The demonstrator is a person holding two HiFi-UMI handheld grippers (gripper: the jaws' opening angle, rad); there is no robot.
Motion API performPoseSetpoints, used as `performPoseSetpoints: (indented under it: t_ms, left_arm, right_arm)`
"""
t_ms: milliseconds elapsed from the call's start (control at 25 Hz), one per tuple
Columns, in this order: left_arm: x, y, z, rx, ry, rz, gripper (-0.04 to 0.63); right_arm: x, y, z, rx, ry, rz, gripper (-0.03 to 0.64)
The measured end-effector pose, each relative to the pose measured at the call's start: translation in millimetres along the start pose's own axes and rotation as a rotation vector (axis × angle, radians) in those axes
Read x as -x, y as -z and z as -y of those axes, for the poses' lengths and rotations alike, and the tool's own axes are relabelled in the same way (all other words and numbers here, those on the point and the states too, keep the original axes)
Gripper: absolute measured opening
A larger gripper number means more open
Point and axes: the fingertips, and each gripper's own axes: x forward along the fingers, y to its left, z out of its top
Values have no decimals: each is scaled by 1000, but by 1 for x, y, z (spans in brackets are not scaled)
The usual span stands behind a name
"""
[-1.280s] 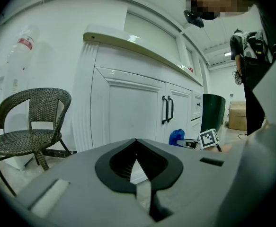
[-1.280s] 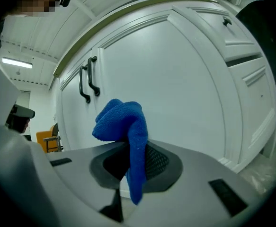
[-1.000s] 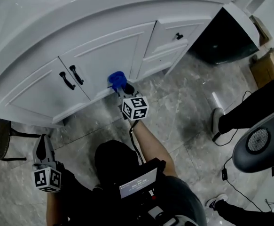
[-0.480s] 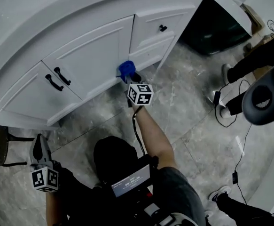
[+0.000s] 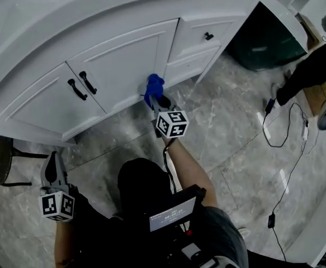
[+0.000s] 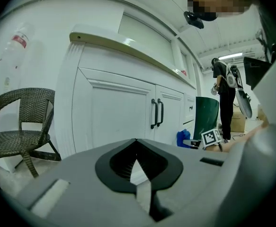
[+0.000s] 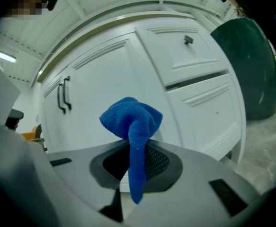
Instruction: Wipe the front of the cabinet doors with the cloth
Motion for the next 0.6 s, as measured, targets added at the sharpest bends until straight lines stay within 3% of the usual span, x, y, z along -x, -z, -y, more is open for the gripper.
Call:
performPoseSetpoints:
  t_ms: [240, 400, 480, 600]
  left_arm:
    - [3, 2, -13, 24, -2, 11, 3]
    - [16, 13, -33, 44, -46, -3, 3]
    - [19, 17, -40, 47, -64, -9, 3]
    - [27, 18, -50, 40, -92, -20, 3]
  right_arm:
    - [-4, 22, -118, 68, -243, -16, 49]
    - [-17, 62, -188, 190, -433, -94, 49]
    - [-29, 79, -205, 213, -475, -123, 49]
    - [-43, 98, -201, 163, -437, -150, 49]
